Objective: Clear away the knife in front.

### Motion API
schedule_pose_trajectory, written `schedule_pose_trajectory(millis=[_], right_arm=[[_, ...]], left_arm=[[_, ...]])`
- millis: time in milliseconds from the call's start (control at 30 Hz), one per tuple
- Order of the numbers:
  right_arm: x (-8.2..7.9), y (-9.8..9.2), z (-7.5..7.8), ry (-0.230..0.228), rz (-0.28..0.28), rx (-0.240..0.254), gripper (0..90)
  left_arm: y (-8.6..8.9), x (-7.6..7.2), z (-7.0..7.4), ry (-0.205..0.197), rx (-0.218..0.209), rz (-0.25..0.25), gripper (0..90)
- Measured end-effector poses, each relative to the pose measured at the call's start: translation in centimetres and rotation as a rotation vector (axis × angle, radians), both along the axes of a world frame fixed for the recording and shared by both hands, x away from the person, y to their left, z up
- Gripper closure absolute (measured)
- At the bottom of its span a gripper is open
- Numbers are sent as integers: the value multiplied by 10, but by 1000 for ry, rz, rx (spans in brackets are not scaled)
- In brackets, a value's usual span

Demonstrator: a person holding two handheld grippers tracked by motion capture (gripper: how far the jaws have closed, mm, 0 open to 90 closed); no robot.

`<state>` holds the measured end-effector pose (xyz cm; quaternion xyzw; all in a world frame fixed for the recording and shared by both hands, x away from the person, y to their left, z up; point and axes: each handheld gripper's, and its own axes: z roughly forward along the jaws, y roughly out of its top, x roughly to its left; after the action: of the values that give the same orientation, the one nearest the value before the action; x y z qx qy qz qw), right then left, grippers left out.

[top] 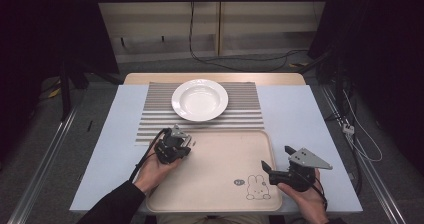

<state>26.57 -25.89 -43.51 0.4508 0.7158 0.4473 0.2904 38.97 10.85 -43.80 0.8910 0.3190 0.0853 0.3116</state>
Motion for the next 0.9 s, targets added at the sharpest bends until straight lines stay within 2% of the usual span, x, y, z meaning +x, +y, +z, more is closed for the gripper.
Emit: schedule_pose_trajectory(millis=[33, 133, 267, 533, 900], right_arm=[[0, 0, 0, 0, 0, 0, 71], [0, 0, 0, 1, -2, 3, 70], [0, -1, 0, 2, -3, 4, 70], [-1, -1, 0, -1, -3, 6, 70], [-3, -4, -1, 5, -8, 19, 70]], left_arm=[[1, 1, 1, -1, 9, 8, 900], [5, 4, 1, 17, -5, 5, 900], [7, 4, 1, 11, 13, 24, 900], [11, 2, 2, 5, 33, 24, 900], [20, 5, 2, 24, 22, 26, 900]])
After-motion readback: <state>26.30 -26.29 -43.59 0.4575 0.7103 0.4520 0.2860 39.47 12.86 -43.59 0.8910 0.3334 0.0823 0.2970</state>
